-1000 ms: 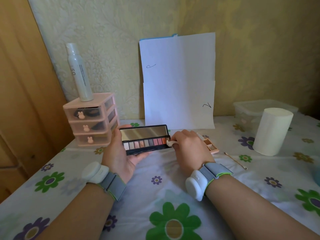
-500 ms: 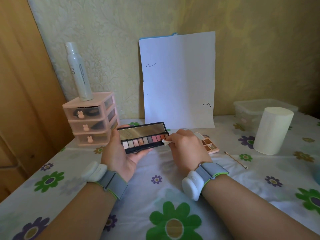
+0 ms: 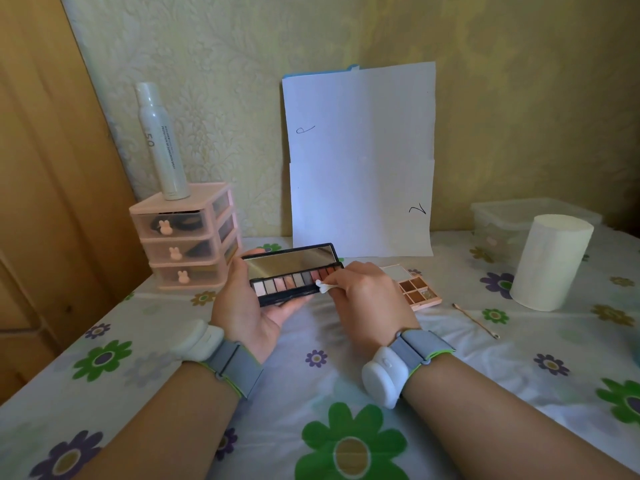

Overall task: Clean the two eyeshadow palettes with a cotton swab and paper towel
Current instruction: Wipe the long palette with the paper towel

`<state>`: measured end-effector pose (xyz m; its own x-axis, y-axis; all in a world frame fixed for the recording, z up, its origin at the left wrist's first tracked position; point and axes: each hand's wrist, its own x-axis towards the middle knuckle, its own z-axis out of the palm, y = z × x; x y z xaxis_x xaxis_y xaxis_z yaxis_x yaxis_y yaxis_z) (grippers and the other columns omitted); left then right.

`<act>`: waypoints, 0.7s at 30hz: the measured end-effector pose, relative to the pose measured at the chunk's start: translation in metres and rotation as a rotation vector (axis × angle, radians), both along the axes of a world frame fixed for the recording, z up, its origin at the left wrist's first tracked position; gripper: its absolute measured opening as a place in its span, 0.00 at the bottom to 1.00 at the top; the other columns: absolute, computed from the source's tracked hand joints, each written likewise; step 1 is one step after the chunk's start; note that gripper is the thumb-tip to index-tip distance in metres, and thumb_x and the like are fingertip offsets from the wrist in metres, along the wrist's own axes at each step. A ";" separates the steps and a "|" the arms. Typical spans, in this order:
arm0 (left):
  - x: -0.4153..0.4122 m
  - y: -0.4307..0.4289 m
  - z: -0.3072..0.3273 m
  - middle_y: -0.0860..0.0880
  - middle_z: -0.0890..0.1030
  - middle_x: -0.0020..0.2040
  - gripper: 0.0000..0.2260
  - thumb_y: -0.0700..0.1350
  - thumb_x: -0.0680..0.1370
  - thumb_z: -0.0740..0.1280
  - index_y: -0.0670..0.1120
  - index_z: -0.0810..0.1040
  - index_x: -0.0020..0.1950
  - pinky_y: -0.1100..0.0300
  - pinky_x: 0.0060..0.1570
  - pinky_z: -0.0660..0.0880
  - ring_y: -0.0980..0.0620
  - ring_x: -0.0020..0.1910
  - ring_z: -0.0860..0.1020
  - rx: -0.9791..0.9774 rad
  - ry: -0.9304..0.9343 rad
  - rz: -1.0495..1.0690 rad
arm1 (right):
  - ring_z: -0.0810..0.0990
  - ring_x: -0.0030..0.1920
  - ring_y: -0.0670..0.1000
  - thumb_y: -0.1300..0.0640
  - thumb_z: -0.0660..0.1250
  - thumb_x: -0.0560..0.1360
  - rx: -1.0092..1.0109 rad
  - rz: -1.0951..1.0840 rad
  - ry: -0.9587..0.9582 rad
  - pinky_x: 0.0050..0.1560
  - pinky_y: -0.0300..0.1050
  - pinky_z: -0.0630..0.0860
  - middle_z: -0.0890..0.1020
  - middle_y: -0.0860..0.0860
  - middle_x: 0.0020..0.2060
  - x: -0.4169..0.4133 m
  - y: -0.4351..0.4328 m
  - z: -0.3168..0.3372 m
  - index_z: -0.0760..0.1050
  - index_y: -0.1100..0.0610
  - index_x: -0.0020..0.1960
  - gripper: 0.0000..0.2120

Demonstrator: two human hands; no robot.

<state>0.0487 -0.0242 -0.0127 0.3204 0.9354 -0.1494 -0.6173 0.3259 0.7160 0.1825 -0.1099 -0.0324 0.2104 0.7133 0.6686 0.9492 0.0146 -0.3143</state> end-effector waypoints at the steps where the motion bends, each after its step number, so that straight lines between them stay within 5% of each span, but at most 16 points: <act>1: 0.001 -0.001 0.001 0.36 0.84 0.58 0.18 0.53 0.84 0.60 0.41 0.79 0.64 0.31 0.42 0.81 0.32 0.51 0.85 0.002 0.005 0.003 | 0.79 0.45 0.59 0.62 0.66 0.72 0.003 -0.002 0.003 0.40 0.49 0.76 0.83 0.53 0.42 0.000 0.000 0.000 0.84 0.53 0.49 0.11; 7: 0.000 -0.001 0.000 0.34 0.84 0.58 0.18 0.52 0.84 0.62 0.40 0.79 0.65 0.34 0.42 0.82 0.33 0.53 0.84 -0.004 0.029 0.032 | 0.81 0.43 0.56 0.61 0.69 0.71 0.025 0.093 -0.026 0.39 0.42 0.75 0.83 0.51 0.40 -0.013 0.006 -0.001 0.84 0.52 0.47 0.08; 17: 0.001 0.003 -0.001 0.35 0.83 0.60 0.22 0.55 0.84 0.62 0.39 0.76 0.69 0.33 0.40 0.82 0.30 0.54 0.83 -0.039 -0.008 0.032 | 0.79 0.47 0.57 0.60 0.65 0.73 0.001 0.052 0.049 0.43 0.50 0.77 0.83 0.52 0.44 0.001 0.002 -0.001 0.83 0.53 0.49 0.09; 21: 0.001 0.002 -0.001 0.36 0.84 0.59 0.19 0.53 0.84 0.62 0.41 0.79 0.66 0.35 0.37 0.82 0.33 0.53 0.84 -0.057 0.004 0.069 | 0.80 0.45 0.55 0.62 0.67 0.73 0.039 0.134 -0.027 0.42 0.44 0.75 0.83 0.51 0.42 -0.012 0.003 -0.001 0.83 0.53 0.47 0.08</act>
